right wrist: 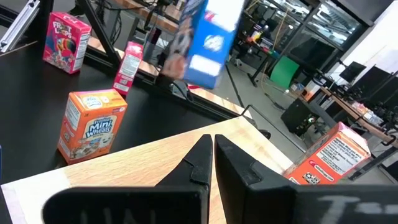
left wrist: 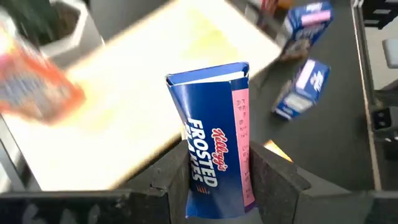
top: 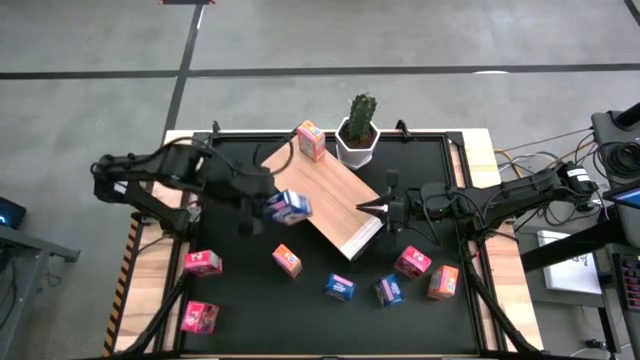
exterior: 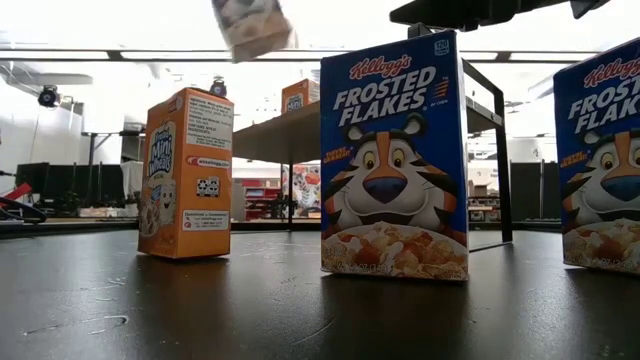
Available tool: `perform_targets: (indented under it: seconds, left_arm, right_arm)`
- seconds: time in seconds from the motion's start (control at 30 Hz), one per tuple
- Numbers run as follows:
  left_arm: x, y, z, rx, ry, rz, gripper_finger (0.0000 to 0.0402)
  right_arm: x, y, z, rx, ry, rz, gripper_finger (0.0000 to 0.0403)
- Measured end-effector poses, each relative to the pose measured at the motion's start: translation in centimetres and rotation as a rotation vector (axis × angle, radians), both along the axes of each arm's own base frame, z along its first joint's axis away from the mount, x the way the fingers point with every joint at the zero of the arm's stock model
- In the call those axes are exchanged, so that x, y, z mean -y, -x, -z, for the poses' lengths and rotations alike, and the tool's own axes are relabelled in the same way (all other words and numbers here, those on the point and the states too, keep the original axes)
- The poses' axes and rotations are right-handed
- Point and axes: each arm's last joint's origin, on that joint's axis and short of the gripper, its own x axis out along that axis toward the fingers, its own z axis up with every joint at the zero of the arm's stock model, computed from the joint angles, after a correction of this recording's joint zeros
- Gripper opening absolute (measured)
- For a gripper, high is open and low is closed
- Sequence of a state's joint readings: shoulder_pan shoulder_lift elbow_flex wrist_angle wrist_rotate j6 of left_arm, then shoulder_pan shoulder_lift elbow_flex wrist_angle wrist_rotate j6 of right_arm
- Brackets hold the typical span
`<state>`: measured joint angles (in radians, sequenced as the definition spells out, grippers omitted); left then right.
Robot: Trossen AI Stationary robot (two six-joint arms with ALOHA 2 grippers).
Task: Stack cereal on shelf
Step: Put the top blue cereal box on the shelf
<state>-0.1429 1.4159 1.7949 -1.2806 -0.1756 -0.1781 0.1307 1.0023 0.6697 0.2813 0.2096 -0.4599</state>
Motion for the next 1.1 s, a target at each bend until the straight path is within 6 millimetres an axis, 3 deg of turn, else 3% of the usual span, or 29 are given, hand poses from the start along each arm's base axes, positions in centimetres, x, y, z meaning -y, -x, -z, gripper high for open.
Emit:
perform_targets:
  seconds: [0.17,0.47,0.73,1.1]
  left_arm:
    - [-1.7,-1.5,-0.3,0.076,-0.085,0.031,0.013]
    - [-4.8,-5.1,2.5,-0.021,-0.084,-0.041,0.013]
    - [-5.5,-8.4,5.5,-0.119,-0.093,-0.037,0.0137]
    - [-5.6,-9.0,5.8,-0.112,-0.092,-0.033,0.0196]
  right_arm:
    - [0.0,0.0,0.0,0.0,-0.002,0.0,0.0009]
    - [0.0,0.0,0.1,-0.007,-0.005,0.001,0.0009]
    - [0.0,0.0,0.1,-0.008,-0.003,0.001,0.0009]
    - [0.0,0.0,-0.1,-0.009,-0.005,0.002,0.0009]
